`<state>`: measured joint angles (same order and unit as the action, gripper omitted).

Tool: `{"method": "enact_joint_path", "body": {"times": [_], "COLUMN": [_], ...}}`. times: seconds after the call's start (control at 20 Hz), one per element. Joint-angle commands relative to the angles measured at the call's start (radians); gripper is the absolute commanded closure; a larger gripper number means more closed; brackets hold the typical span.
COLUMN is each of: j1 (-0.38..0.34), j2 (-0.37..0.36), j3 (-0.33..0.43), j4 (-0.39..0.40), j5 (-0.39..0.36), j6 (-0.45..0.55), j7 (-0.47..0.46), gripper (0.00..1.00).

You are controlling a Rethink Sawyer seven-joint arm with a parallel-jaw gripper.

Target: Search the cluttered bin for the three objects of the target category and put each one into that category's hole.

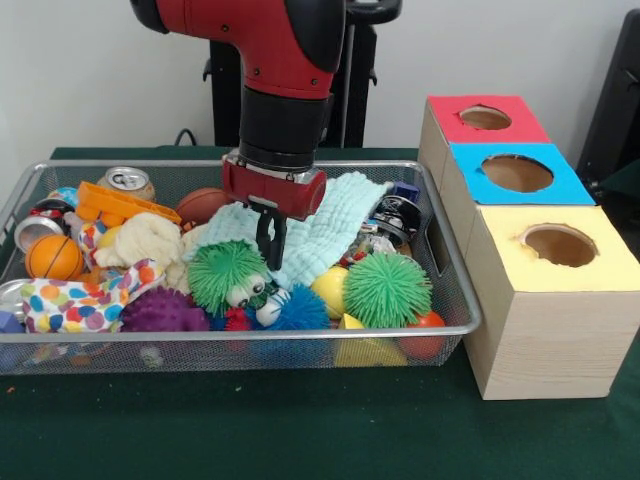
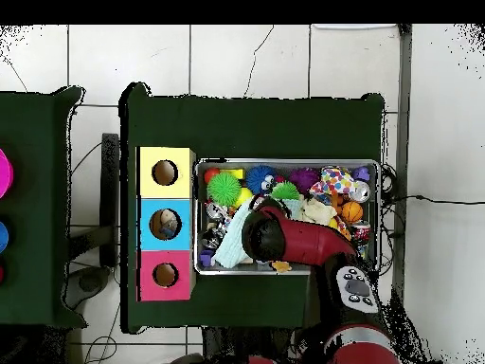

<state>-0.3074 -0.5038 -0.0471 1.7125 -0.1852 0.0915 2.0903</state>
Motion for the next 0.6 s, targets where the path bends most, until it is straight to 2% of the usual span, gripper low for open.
{"method": "enact_joint_path", "body": {"times": [0.05,0.35,0.6], "j1": [0.002,0.02,0.026], "j2": [-0.019,-0.076,-0.092], "j3": [0.009,0.004,0.002], "j4": [0.005,0.035,0.034], "j5": [0.115,0.129,0.123], "j6": [0.311,0.37,0.386], "j7": [0.13,0.115,0.11], "gripper": [1.0,1.0,1.0]}}
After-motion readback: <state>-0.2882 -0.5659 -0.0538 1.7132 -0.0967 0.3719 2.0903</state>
